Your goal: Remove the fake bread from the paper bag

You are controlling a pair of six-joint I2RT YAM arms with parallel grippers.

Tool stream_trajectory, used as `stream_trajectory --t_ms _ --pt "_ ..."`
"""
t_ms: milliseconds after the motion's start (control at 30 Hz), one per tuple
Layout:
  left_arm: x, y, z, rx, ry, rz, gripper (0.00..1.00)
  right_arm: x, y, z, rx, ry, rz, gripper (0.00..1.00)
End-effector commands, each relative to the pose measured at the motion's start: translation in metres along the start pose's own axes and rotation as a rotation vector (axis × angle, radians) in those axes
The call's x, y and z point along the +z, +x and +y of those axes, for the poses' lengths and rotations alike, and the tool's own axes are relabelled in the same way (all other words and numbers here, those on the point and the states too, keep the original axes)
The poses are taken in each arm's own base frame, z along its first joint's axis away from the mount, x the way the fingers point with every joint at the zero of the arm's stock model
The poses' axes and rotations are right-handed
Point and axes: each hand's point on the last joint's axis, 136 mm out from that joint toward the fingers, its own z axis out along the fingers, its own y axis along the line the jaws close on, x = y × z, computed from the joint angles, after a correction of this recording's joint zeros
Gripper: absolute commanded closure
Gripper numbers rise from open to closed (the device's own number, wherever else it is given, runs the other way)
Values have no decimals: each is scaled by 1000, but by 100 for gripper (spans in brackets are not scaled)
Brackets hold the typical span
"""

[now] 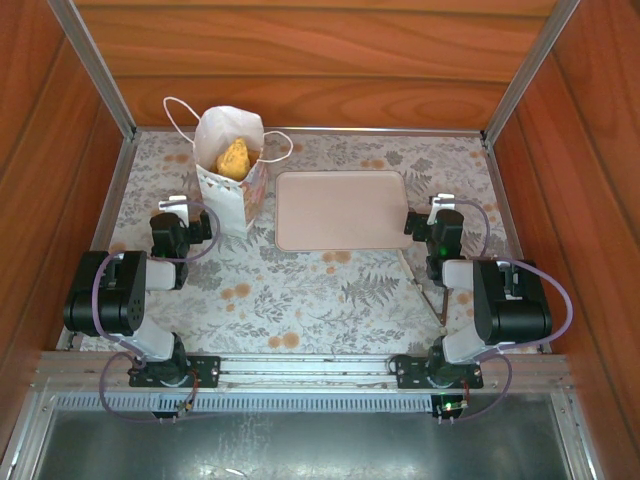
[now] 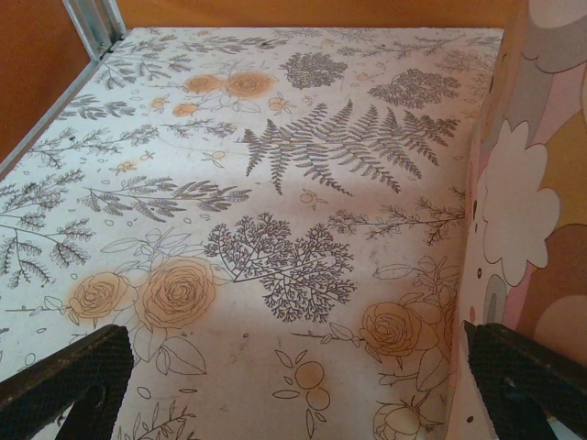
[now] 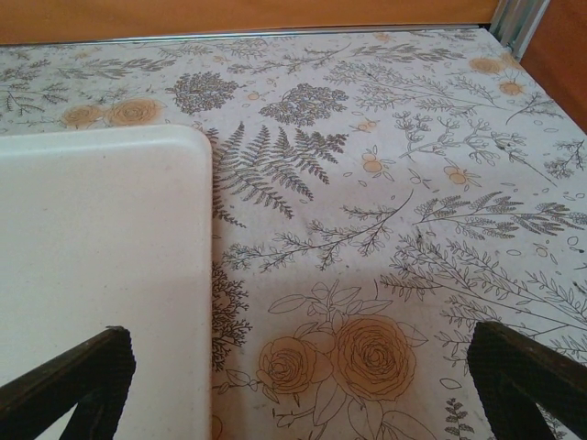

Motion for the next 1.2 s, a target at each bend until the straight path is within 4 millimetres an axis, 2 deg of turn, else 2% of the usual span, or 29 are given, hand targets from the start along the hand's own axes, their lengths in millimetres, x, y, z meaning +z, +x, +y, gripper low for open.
stream_trajectory --t_ms 0,100,233,367,500,567,767,933,1100,1167 --pt "-2 -9 -2 8 23 -23 0 1 -7 4 5 -31 -20 0" --pt "-8 -17 -2 5 22 -48 0 -5 -8 15 -24 -95 -39 0" --pt "-26 -30 11 -32 -48 -104 0 -15 -20 12 -19 -86 -64 0" --pt "-49 -49 27 -92 -121 -163 0 -24 -27 4 38 -41 64 0" --pt "-70 -64 40 -164 -186 -140 0 -38 -28 -4 138 5 128 0" --pt "-80 -71 42 -188 -195 -149 0 -44 -27 -1 157 -13 152 0" --pt "-114 -89 53 -376 -222 -208 0 -74 -35 32 311 -199 271 0" --pt "-129 -116 32 -386 -63 -235 0 -95 -42 70 384 -433 300 0" --pt "-129 -129 29 -419 -56 -94 0 -113 -49 108 466 -681 384 9" --pt "-129 -141 25 -421 -38 -42 0 -120 -52 123 514 -770 430 17"
